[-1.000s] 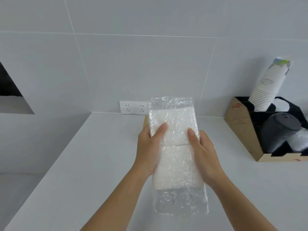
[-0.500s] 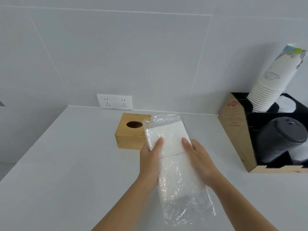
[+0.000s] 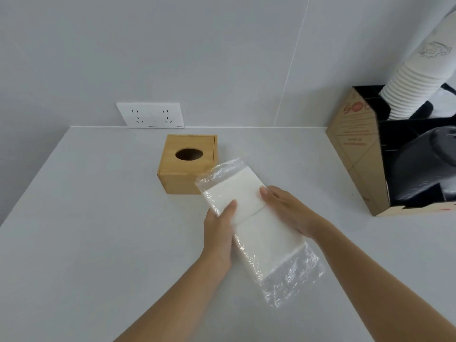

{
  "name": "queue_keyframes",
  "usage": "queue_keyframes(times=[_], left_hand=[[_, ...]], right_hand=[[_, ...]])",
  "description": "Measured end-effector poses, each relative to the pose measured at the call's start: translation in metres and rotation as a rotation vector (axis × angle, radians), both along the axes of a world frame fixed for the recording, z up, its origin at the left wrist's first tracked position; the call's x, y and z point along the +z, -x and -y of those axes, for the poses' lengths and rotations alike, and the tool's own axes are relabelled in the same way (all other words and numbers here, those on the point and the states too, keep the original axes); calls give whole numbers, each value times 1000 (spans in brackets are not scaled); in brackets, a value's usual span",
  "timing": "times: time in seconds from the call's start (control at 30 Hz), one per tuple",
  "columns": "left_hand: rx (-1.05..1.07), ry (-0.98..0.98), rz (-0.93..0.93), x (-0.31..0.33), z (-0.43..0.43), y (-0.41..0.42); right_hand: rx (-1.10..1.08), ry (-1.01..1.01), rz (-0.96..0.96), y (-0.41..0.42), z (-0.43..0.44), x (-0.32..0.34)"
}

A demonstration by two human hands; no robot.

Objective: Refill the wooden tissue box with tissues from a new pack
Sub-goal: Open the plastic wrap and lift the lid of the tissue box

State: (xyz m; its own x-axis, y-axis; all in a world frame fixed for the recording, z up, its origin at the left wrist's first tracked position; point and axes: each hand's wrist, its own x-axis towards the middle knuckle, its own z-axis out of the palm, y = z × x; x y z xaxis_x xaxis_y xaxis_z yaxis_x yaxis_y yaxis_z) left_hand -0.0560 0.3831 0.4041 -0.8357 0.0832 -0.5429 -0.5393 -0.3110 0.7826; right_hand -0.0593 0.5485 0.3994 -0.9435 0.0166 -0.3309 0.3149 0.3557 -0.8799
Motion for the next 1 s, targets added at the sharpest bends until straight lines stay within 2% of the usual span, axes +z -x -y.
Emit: queue_keyframes(times=[0.1, 0.2, 0.33, 0.43, 0.5, 0.63, 0.73, 0.8, 0.83, 0.93, 1.0], left_hand=[[-67, 29, 94, -8, 13, -7], [-176, -33, 305, -9, 26, -12], [-487, 59, 514, -5, 45, -8], [-790, 123, 544, 0, 55, -1], [-944, 151, 486, 4, 57, -1], [-1127, 264, 228, 10, 53, -4], [-1017, 341, 59, 19, 46, 2], [-872, 474, -135, 23, 44, 8], [-813, 590, -302, 22, 45, 12], [-745, 1078, -1048, 14, 55, 23], [-781, 1123, -1370, 7, 60, 30]], right_hand=[[97, -23, 70, 2, 2, -5], [223, -117, 107, 7, 5, -6], [367, -246, 148, 14, 8, -5], [438, -319, 145, 18, 7, -3], [460, -351, 147, 20, 4, -1], [469, -439, 172, 21, 1, 0], [379, -490, 139, 21, 2, 0], [300, -579, -4, 18, 0, 0], [277, -644, -84, 13, -1, 1], [182, -758, -313, -7, -1, 4], [47, -789, -515, -27, 5, 5]])
